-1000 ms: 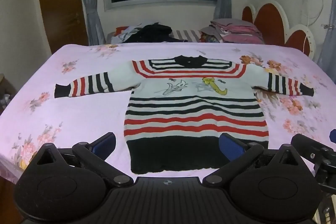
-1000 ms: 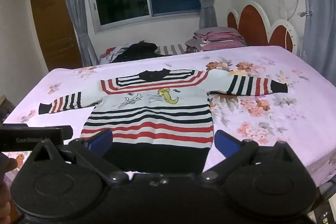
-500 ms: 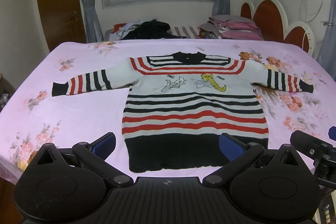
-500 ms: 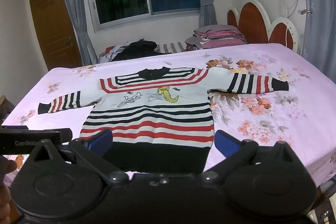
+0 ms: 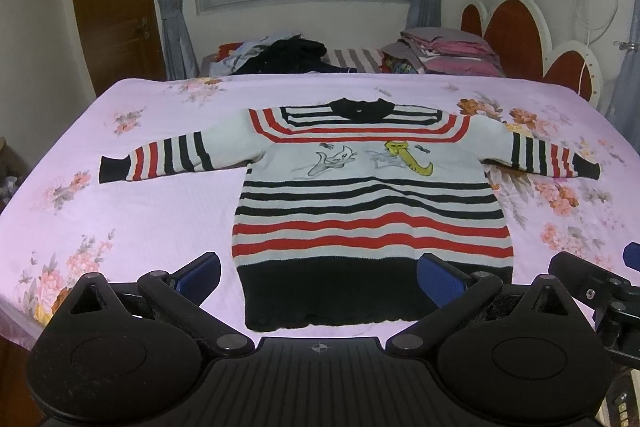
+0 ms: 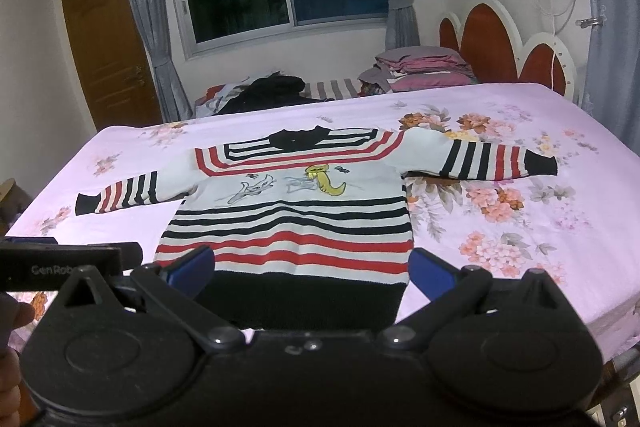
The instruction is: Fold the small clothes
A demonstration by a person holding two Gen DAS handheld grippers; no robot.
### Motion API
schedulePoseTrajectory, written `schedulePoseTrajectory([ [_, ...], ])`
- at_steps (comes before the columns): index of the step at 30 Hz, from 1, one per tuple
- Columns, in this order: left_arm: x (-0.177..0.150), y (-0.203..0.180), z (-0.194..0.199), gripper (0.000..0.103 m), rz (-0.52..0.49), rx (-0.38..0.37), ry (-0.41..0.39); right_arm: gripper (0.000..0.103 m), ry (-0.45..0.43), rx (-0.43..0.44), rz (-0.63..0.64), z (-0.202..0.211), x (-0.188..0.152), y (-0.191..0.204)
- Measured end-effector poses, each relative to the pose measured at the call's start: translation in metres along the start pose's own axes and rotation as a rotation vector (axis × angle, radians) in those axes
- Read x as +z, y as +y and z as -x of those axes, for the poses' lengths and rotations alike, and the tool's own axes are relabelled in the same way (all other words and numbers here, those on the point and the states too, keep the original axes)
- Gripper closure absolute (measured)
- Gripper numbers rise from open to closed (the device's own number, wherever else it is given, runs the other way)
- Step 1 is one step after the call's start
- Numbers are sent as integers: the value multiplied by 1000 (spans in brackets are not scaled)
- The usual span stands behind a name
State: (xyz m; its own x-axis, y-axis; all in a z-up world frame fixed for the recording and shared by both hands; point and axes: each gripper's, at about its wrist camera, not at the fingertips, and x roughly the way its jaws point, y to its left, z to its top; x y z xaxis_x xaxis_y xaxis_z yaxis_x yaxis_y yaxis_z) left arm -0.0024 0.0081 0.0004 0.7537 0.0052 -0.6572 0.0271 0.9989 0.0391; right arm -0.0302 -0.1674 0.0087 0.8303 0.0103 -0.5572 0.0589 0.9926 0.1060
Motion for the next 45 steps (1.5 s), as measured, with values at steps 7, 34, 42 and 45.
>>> schedulePoseTrajectory([
  [7,1,-1,-2,0,1,3,2,0,2,1,-1,0,-1,-1],
  [34,-4,-14,-7,0,2,10,19,0,10,10,-9,-5,-3,-3],
  [42,-3,-14,-9,0,-1,11,19,0,11,9,-11,-6,-2,-4],
  [45,-2,-15,-9,0,-1,14,20,0,14,11,-12,-7,-2,-5],
])
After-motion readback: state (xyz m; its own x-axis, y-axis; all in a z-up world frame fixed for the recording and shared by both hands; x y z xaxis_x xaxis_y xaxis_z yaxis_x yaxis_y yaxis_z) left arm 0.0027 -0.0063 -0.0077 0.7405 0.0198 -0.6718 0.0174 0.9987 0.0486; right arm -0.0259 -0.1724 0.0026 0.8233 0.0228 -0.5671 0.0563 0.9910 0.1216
